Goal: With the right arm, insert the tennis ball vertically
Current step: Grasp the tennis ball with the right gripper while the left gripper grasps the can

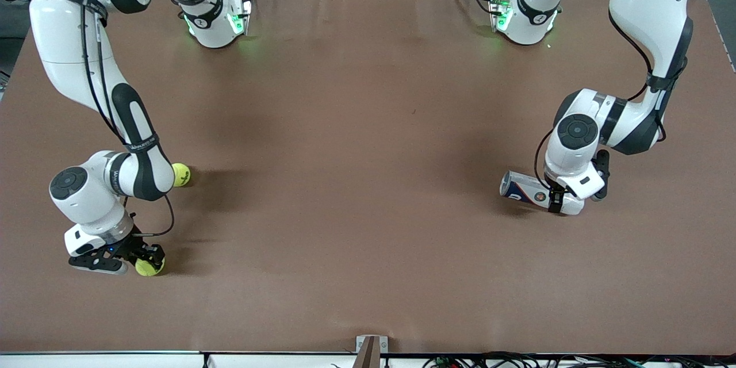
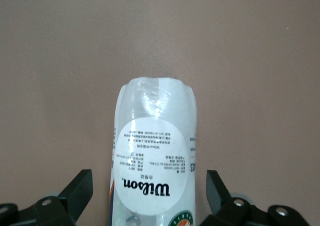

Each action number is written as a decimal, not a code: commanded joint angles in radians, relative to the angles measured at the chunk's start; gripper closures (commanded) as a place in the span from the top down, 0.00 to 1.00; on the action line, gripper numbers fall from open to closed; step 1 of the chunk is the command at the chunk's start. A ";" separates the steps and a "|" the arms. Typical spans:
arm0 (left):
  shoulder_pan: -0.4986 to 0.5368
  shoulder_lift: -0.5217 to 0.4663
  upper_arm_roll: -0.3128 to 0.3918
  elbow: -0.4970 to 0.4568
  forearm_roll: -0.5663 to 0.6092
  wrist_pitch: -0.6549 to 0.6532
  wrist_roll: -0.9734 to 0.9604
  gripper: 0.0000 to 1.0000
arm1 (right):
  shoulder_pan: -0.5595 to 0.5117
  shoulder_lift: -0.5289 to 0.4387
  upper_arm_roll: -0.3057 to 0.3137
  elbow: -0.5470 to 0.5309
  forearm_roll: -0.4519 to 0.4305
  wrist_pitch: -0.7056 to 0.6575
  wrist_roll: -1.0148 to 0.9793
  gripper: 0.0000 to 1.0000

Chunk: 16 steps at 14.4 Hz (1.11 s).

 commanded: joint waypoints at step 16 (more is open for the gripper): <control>0.006 0.061 0.000 0.011 0.151 0.011 -0.078 1.00 | 0.062 -0.205 -0.002 0.003 0.003 -0.482 0.234 0.02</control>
